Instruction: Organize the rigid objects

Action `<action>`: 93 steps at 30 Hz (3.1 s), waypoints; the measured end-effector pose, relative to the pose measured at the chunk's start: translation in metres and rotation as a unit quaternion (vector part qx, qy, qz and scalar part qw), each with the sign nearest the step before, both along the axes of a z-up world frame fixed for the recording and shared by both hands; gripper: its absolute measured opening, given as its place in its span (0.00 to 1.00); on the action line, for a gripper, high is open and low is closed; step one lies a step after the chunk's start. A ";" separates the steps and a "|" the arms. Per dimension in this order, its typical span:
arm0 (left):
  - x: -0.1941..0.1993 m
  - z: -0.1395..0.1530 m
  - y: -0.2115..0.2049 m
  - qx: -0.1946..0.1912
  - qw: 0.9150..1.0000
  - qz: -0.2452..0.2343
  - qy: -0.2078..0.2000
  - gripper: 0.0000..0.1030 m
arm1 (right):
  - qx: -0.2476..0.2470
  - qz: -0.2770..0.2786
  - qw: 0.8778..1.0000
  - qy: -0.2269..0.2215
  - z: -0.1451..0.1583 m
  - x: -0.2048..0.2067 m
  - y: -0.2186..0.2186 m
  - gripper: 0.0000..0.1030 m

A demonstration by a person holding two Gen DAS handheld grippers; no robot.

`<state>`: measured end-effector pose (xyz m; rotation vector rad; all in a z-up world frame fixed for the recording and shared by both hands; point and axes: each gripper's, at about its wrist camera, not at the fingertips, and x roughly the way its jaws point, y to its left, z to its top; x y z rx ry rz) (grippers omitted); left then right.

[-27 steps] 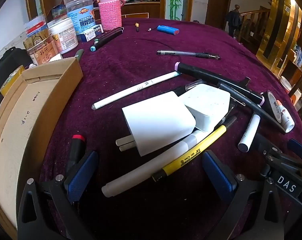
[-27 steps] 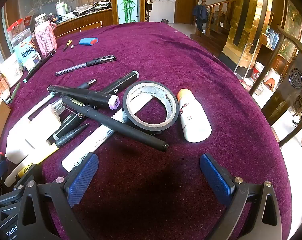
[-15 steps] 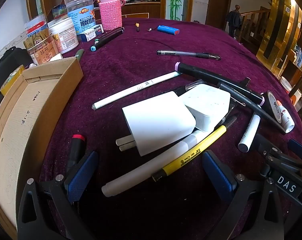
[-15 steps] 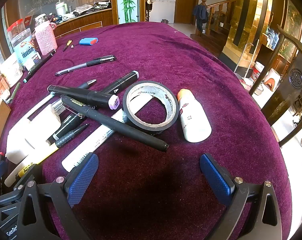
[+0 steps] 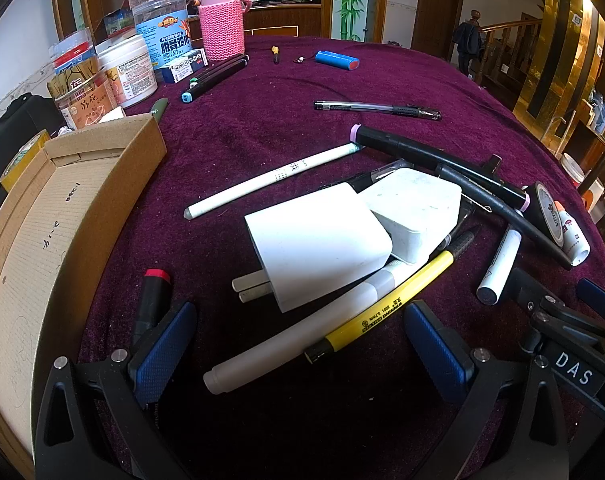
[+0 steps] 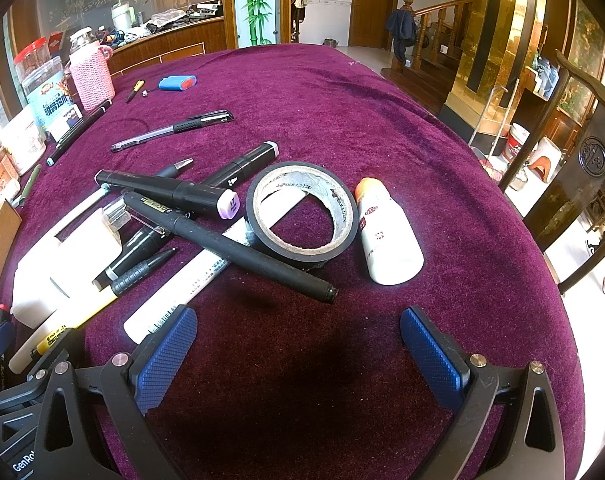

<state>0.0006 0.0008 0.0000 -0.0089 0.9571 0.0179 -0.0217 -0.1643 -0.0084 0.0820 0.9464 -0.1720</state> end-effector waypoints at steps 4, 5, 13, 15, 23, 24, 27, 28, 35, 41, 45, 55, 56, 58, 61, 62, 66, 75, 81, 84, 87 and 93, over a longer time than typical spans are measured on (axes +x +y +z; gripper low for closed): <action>-0.001 0.000 0.001 0.000 1.000 -0.008 0.009 1.00 | 0.000 0.000 1.000 0.000 0.000 0.000 0.000 0.99; -0.002 0.001 0.001 -0.001 1.000 -0.012 0.016 1.00 | -0.001 0.000 1.000 0.000 0.000 0.000 0.000 0.99; -0.014 -0.001 0.000 -0.001 1.000 -0.014 0.028 1.00 | 0.009 0.044 0.999 0.000 0.000 -0.003 -0.005 0.99; -0.015 0.001 -0.001 0.000 1.000 -0.014 0.028 1.00 | 0.016 0.068 0.998 0.004 0.002 -0.009 -0.007 0.99; -0.014 0.001 0.000 0.000 1.000 -0.013 0.029 1.00 | 0.006 0.064 0.997 0.040 0.001 -0.006 -0.002 0.99; -0.014 0.001 0.000 0.000 0.999 -0.013 0.029 1.00 | 0.007 0.060 0.997 0.040 0.001 -0.006 -0.003 0.99; -0.014 0.001 0.000 -0.001 0.999 -0.013 0.029 1.00 | 0.006 0.056 0.998 0.035 0.001 -0.007 -0.003 0.99; -0.014 0.001 0.000 0.000 0.999 -0.013 0.029 1.00 | 0.005 0.054 0.998 0.034 0.000 -0.008 -0.002 0.99; -0.013 0.001 0.001 0.000 1.000 -0.012 0.029 1.00 | 0.003 0.043 0.999 0.030 0.002 -0.012 -0.003 0.99; -0.013 0.001 0.001 0.001 1.000 -0.012 0.029 1.00 | -0.036 -0.010 0.987 -0.154 0.057 -0.066 -0.009 0.99; -0.013 0.001 0.001 0.002 1.000 -0.012 0.029 1.00 | -0.001 0.022 0.947 -0.320 0.086 -0.096 -0.012 0.99; -0.054 0.044 0.035 -0.099 0.993 -0.066 -0.007 0.98 | -0.012 -0.027 0.983 -0.183 0.058 -0.001 -0.032 0.97; -0.063 0.054 0.045 -0.099 0.992 -0.070 -0.026 0.98 | -0.009 -0.029 0.983 -0.180 0.057 -0.001 -0.035 0.97; -0.077 0.069 0.066 -0.096 0.991 -0.070 -0.056 0.98 | 0.014 -0.029 0.985 -0.168 0.050 0.007 -0.041 0.97; -0.089 0.079 0.095 -0.070 0.993 -0.048 -0.078 0.98 | 0.034 -0.028 0.985 -0.169 0.051 0.001 -0.049 0.97; -0.093 0.078 0.103 -0.063 0.994 -0.042 -0.079 0.98 | 0.038 -0.026 0.985 -0.168 0.050 -0.003 -0.049 0.97; -0.094 0.065 0.105 -0.059 0.995 -0.064 -0.040 0.98 | 0.045 -0.015 0.987 -0.157 0.045 -0.002 -0.044 0.97; -0.076 0.036 0.077 -0.040 0.995 -0.090 0.022 0.80 | 0.041 -0.018 0.988 -0.150 0.042 -0.001 -0.041 0.97; -0.064 0.019 0.078 -0.020 0.996 -0.071 0.046 0.56 | 0.042 -0.017 0.988 -0.145 0.041 0.001 -0.040 0.97; -0.061 0.019 0.078 -0.018 0.996 -0.070 0.046 0.56 | 0.042 -0.014 0.989 -0.142 0.040 0.002 -0.039 0.97; -0.057 0.017 0.074 0.007 0.997 -0.066 0.041 0.56 | 0.042 -0.013 0.989 -0.140 0.039 0.002 -0.039 0.97; -0.054 0.012 0.059 0.071 0.995 -0.063 0.024 0.54 | 0.041 -0.013 0.990 -0.137 0.039 0.003 -0.039 0.97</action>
